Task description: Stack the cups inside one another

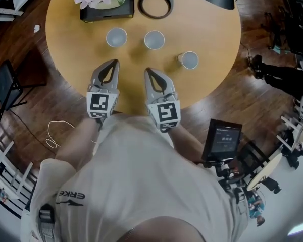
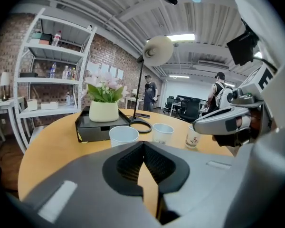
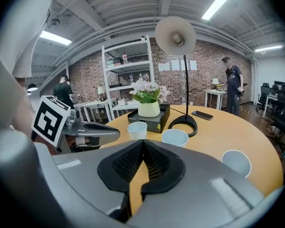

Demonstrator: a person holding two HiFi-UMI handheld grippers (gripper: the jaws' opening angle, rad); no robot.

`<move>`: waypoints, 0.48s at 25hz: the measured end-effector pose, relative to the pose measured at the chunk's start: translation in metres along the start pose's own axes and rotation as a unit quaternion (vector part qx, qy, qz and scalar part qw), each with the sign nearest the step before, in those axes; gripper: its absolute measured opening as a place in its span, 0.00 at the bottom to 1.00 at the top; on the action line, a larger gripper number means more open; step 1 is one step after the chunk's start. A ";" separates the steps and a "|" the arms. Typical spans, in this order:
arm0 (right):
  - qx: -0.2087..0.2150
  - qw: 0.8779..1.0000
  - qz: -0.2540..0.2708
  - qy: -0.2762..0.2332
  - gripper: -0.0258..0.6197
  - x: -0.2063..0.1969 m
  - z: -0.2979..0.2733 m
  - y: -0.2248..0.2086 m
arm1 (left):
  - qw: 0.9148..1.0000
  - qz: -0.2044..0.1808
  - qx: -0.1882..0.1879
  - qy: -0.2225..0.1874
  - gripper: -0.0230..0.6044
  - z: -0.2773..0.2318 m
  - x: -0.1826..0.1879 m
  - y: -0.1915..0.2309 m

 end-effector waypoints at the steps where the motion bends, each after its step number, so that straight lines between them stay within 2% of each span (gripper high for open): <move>1: 0.000 1.000 -0.001 0.004 0.06 -0.002 -0.001 0.000 | 1.000 -0.001 0.003 0.005 0.04 -0.002 -0.004 0.001; 7: -0.003 1.000 -0.003 0.015 0.06 -0.015 -0.006 0.000 | 0.998 -0.023 0.034 0.045 0.06 -0.021 -0.029 0.015; 12: -0.005 1.000 -0.006 0.023 0.06 -0.020 -0.006 0.001 | 0.996 -0.050 0.043 0.055 0.31 -0.036 -0.031 0.024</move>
Point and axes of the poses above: the fingertips, and each gripper's own axes: z backward along the fingers, y to its left, x out of its top, the point moved 6 cm from there along z, backward along the fingers, and after that the axes turned 7 degrees about -x, right-handed, at the moved point
